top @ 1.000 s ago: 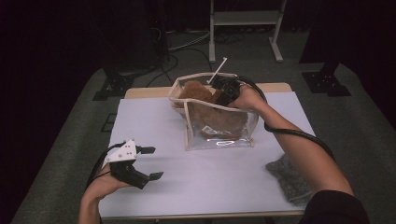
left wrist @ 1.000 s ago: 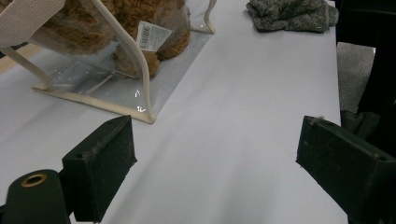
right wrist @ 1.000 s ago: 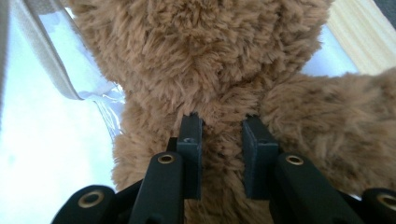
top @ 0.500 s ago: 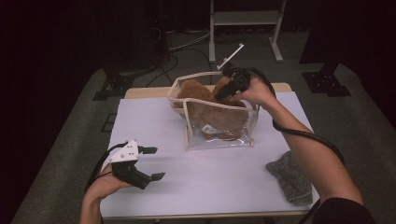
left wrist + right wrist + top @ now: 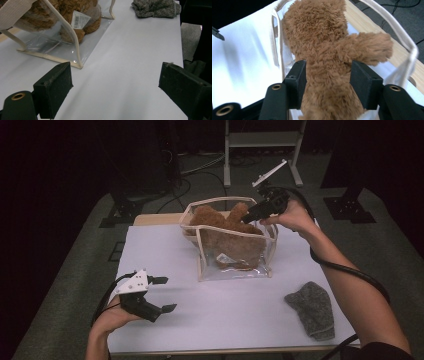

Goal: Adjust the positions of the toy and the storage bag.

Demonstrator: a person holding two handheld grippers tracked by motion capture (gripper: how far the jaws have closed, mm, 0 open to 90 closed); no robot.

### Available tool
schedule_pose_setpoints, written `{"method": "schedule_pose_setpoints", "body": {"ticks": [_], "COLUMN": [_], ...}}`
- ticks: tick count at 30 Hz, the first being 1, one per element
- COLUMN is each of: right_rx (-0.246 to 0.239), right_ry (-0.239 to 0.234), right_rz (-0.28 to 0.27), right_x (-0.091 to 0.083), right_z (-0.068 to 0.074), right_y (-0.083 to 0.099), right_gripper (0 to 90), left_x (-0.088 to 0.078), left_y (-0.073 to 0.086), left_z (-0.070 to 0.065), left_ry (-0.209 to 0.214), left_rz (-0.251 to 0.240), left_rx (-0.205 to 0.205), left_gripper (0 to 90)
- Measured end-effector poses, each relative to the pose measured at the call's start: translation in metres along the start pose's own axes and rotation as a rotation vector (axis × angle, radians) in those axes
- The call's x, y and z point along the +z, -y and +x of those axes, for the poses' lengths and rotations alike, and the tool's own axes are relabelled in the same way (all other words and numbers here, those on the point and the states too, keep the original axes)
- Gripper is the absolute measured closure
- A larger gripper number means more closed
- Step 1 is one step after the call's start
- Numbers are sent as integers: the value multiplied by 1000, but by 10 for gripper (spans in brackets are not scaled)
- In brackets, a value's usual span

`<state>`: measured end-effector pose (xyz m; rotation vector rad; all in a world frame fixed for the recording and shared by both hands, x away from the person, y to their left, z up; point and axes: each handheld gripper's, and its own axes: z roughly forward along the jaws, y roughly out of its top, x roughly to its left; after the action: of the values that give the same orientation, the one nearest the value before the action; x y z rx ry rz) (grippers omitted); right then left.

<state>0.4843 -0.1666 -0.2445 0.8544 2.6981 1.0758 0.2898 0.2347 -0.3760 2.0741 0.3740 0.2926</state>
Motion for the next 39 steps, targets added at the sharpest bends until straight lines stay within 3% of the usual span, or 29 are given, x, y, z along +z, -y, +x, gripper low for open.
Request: {"method": "schedule_pose_setpoints", "body": {"ticks": [20, 29, 39], "right_rx": [13, 39, 45], "right_ry": [36, 47, 45], "right_rz": [-94, -108, -107], "right_x": [-69, -83, -84], "right_z": [6, 7, 11], "right_y": [56, 85, 105], "right_gripper": [395, 380, 359], "left_x": [7, 7, 10], "left_y": [0, 2, -1], "left_z": [-2, 1, 3], "left_ry": [11, 13, 20], "left_rz": [7, 6, 3], "left_rx": [-6, -9, -4], "left_gripper": [94, 94, 95]}}
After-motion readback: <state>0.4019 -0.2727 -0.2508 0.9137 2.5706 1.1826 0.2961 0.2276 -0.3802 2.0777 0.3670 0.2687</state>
